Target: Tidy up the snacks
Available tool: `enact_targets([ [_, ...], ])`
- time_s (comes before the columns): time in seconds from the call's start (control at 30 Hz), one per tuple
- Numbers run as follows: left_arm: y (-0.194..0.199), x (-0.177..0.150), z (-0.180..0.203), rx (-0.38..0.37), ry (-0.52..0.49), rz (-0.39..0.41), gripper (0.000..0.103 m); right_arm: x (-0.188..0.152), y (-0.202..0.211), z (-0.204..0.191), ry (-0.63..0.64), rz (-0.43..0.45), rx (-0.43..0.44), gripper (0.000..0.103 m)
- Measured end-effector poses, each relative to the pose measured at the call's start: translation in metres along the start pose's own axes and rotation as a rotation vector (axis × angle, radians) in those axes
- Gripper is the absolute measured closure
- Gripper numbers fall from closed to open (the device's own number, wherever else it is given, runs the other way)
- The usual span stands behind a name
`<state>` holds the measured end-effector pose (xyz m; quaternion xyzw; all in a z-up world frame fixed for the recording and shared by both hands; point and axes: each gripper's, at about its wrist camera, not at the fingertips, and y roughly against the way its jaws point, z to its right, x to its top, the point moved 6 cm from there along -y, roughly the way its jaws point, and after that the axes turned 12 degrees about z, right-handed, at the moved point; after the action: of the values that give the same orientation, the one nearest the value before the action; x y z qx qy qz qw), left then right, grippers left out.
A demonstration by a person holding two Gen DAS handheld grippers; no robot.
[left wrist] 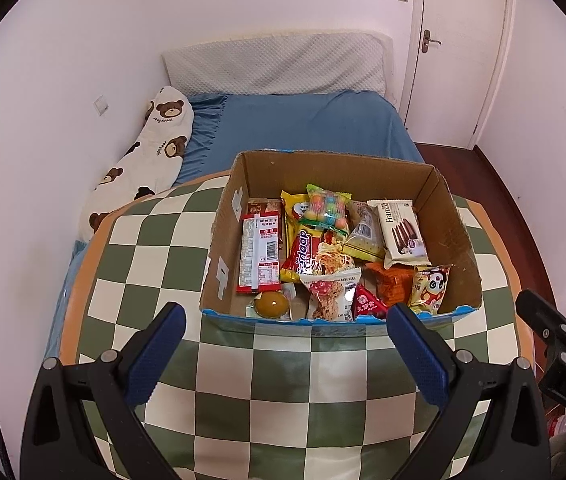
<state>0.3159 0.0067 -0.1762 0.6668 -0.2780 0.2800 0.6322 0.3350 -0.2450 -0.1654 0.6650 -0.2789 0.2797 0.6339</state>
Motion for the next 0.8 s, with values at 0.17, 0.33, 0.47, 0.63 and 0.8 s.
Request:
enact_targets([
  [0.17, 0.001, 0.001, 0.000, -0.001, 0.000, 0.000, 0.000, 0.002, 0.004, 0.000, 0.004, 0.003, -0.002, 0.000],
  [0.33, 0.003, 0.000, 0.001, -0.006, 0.001, -0.001, 0.000, 0.003, 0.007, -0.001, 0.005, 0.008, -0.002, 0.000],
  [0.47, 0.006, -0.002, 0.004, -0.012, 0.005, -0.005, 0.000, 0.005, 0.010, -0.001, 0.003, 0.011, -0.003, 0.000],
  [0.63, 0.013, -0.005, 0.007, -0.014, 0.000, -0.001, 0.000, 0.007, 0.016, 0.001, 0.001, 0.014, -0.004, 0.000],
  [0.8, 0.016, -0.007, 0.011, -0.018, -0.002, -0.001, 0.000, 0.006, 0.023, 0.003, -0.001, 0.018, -0.004, 0.000],
])
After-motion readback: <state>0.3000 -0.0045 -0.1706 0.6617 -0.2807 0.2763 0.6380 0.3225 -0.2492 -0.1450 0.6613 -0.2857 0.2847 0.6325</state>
